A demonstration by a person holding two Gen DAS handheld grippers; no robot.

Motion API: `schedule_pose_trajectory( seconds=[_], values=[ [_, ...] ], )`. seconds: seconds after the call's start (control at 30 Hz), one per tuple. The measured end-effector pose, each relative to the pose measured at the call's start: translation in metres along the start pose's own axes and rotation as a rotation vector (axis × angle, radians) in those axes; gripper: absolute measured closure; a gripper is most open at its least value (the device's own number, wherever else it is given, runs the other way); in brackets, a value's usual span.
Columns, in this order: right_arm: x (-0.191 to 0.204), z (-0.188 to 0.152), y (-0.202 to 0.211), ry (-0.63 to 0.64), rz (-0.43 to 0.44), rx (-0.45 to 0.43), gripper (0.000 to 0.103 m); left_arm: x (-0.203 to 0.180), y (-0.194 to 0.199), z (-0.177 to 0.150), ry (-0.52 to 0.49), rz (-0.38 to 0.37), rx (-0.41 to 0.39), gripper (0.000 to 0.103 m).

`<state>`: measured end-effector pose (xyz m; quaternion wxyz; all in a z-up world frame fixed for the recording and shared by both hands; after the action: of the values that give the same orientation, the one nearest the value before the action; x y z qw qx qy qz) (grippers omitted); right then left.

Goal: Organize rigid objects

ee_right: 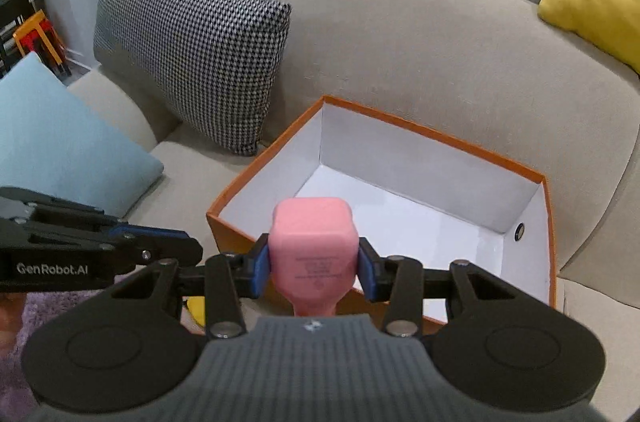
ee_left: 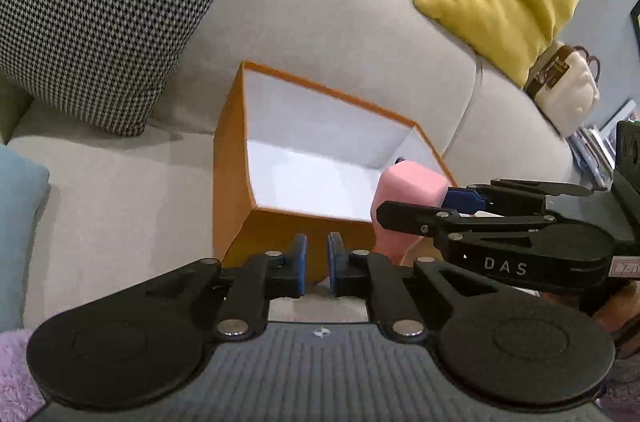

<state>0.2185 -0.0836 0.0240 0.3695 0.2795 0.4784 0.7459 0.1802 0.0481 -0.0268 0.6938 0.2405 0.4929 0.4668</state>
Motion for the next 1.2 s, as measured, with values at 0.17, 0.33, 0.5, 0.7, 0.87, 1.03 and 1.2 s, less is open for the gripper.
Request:
schedule_pose_trajectory(
  seconds=[0.17,0.33,0.5,0.7,0.87,1.03,1.2],
  values=[
    [0.003,-0.026,-0.01,-0.065,0.043,0.044,0.058,0.023,0.002,-0.02,0.018,0.024,0.044,0.084],
    [-0.001,-0.053,-0.036,-0.158,0.042,0.106,0.058,0.043,0.0,-0.037,0.044,0.029,0.098,0.072],
    [-0.01,-0.068,-0.044,-0.255,0.086,0.11,0.058,0.063,-0.003,-0.051,0.107,0.061,0.135,0.06],
    [-0.011,-0.072,-0.055,-0.266,0.107,0.119,0.058,0.064,-0.009,-0.062,0.066,0.173,0.207,0.048],
    [-0.003,-0.071,-0.058,-0.253,0.125,0.117,0.058,0.06,-0.012,-0.068,0.007,0.263,0.283,0.042],
    [-0.003,-0.07,-0.059,-0.248,0.136,0.115,0.058,0.058,-0.021,-0.077,-0.071,0.318,0.357,0.043],
    [0.002,-0.071,-0.061,-0.246,0.144,0.115,0.058,0.048,-0.036,-0.084,-0.194,0.407,0.414,0.052]
  ],
)
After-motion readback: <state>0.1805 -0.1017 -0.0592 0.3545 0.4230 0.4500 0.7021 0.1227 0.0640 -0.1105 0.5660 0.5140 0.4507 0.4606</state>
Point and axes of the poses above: each gripper's, at about its wrist camera, not at the fingertips, and y roughly against the way its jaws point, x to its left, z to its top, the point moved 5 cm from there along -y, roughly the way its jaws point, and after that the axes turned 14 degrees about x, right-handed, at the moved point
